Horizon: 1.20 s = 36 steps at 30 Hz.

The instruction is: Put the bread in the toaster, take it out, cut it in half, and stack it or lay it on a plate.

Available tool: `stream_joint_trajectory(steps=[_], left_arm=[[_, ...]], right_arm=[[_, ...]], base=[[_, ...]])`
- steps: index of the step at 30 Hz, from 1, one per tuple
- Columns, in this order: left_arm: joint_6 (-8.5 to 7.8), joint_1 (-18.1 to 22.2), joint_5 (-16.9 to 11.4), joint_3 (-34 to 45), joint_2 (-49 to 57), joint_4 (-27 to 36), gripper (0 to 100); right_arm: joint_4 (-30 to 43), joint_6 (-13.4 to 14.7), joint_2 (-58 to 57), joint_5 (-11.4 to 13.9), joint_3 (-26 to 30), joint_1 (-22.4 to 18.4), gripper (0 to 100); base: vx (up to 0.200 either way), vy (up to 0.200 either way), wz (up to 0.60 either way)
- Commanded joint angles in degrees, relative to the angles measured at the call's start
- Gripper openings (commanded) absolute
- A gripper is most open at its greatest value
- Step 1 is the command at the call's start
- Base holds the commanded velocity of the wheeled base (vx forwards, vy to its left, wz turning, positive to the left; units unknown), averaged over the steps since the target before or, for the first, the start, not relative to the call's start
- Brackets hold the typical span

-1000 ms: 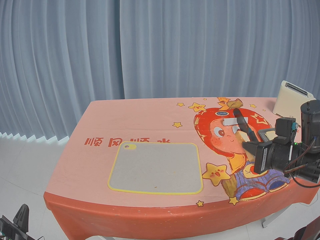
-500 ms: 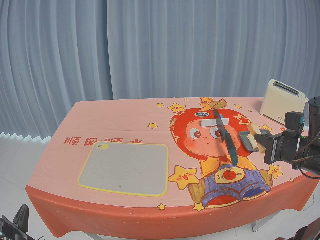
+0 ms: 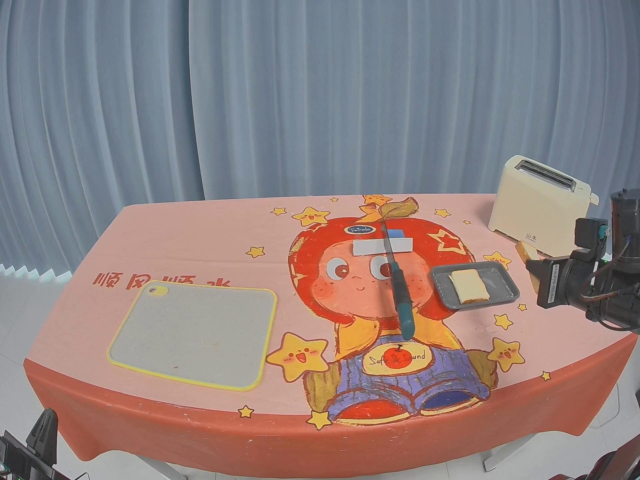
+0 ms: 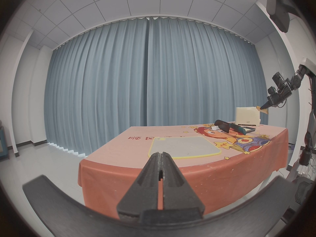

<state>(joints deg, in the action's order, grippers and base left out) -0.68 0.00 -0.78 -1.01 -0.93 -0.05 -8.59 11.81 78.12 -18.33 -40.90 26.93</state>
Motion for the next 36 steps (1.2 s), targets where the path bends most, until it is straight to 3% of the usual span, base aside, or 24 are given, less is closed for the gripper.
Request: stream_joint_trajectory(steps=[1,5,14,19,33,36], left_arm=[[-0.02,0.0,0.0,1.0,0.9,0.0,0],[-0.02,0.0,0.0,1.0,0.9,0.0,0],[-0.02,0.0,0.0,1.0,0.9,0.0,0],[-0.02,0.0,0.0,1.0,0.9,0.0,0],[-0.02,0.0,0.0,1.0,0.9,0.0,0],[-0.02,0.0,0.0,1.0,0.9,0.0,0]], right_arm=[[-0.2,-0.2,5.1,0.1,-0.1,-1.8,0],[-1.2,-0.2,9.2,0.1,-0.3,-2.2,0],[-13.5,-2.2,19.3,0.1,-1.5,-6.0,0],[-14.3,-2.8,22.7,0.0,-1.2,-7.8,0],[-14.8,-2.3,25.7,0.0,-1.4,-7.2,0],[-17.9,-2.5,26.5,0.1,-1.2,-7.1,0]], base=[[0.0,0.0,0.0],[0.0,0.0,0.0],[0.0,0.0,0.0],[0.0,0.0,0.0],[0.0,0.0,0.0],[0.0,0.0,0.0]])
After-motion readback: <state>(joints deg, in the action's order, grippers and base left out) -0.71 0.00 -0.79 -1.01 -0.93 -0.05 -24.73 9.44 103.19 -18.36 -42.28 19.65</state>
